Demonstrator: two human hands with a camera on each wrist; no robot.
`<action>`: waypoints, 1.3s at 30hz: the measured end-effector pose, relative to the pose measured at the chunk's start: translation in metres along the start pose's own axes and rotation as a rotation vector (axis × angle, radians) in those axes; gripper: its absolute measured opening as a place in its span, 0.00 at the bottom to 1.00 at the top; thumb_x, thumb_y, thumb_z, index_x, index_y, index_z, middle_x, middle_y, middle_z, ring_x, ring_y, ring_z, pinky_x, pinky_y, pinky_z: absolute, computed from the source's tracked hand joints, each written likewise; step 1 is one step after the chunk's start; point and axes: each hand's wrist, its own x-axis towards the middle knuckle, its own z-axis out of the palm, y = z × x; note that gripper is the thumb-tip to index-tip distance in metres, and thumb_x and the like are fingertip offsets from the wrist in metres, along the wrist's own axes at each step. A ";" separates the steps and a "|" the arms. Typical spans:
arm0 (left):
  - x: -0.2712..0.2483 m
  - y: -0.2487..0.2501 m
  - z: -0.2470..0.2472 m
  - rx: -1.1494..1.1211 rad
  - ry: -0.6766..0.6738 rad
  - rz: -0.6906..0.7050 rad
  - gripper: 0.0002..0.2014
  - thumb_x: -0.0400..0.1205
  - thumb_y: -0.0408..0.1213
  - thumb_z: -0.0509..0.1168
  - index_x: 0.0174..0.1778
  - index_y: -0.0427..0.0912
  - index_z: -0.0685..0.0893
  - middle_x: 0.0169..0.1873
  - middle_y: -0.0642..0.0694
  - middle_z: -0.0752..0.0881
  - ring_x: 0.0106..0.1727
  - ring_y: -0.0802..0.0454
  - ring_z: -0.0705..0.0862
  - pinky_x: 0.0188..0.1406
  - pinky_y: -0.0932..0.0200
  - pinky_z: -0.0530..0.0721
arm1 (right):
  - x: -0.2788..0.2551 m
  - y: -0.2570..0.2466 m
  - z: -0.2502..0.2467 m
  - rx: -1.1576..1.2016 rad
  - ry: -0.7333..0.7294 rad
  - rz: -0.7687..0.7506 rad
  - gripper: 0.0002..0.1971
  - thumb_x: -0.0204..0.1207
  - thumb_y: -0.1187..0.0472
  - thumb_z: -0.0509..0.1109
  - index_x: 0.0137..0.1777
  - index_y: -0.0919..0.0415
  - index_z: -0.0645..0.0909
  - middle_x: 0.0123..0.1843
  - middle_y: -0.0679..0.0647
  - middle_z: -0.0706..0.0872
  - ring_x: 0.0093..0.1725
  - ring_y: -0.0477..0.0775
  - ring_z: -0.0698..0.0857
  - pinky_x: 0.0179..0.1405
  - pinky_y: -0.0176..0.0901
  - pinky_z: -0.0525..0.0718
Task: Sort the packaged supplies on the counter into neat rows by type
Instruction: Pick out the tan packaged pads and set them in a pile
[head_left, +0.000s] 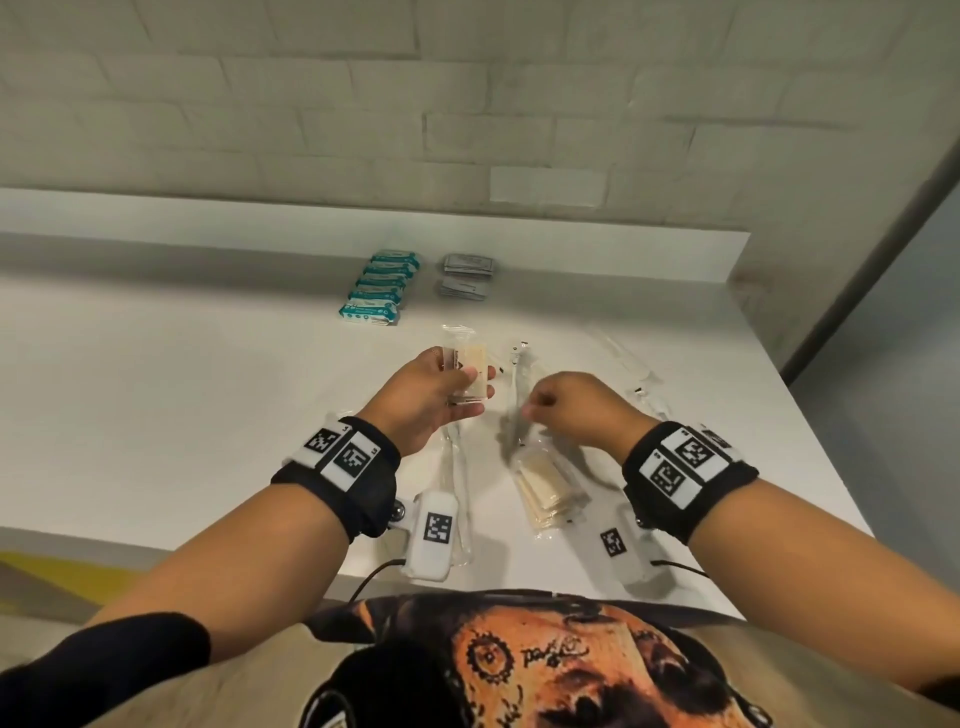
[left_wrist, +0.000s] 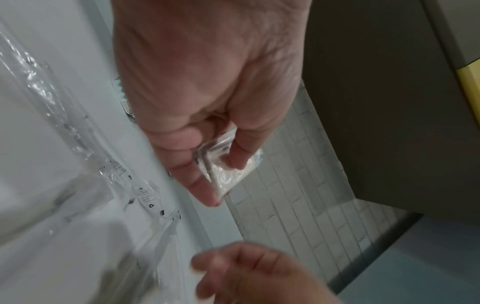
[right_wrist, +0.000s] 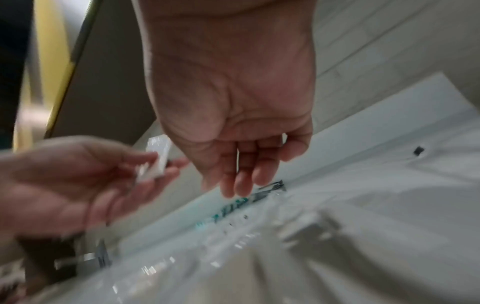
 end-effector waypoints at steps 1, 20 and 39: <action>0.001 -0.001 0.001 -0.021 0.014 0.000 0.05 0.86 0.27 0.59 0.53 0.40 0.77 0.52 0.41 0.86 0.51 0.46 0.86 0.49 0.55 0.87 | 0.000 -0.005 -0.004 0.188 0.046 -0.005 0.08 0.78 0.55 0.70 0.49 0.57 0.88 0.45 0.48 0.89 0.42 0.48 0.85 0.47 0.43 0.83; 0.015 0.008 0.026 0.171 0.046 0.146 0.10 0.78 0.24 0.69 0.41 0.43 0.77 0.42 0.44 0.81 0.40 0.52 0.81 0.40 0.60 0.82 | 0.001 -0.030 -0.050 0.877 0.073 0.077 0.08 0.78 0.64 0.69 0.55 0.66 0.81 0.39 0.59 0.86 0.31 0.55 0.87 0.30 0.42 0.82; -0.009 -0.042 0.037 0.585 -0.147 -0.463 0.13 0.85 0.39 0.62 0.42 0.32 0.83 0.31 0.39 0.84 0.28 0.48 0.81 0.29 0.59 0.83 | -0.011 0.000 0.002 -0.050 -0.103 0.103 0.13 0.79 0.53 0.70 0.57 0.60 0.85 0.58 0.55 0.87 0.56 0.55 0.85 0.52 0.42 0.78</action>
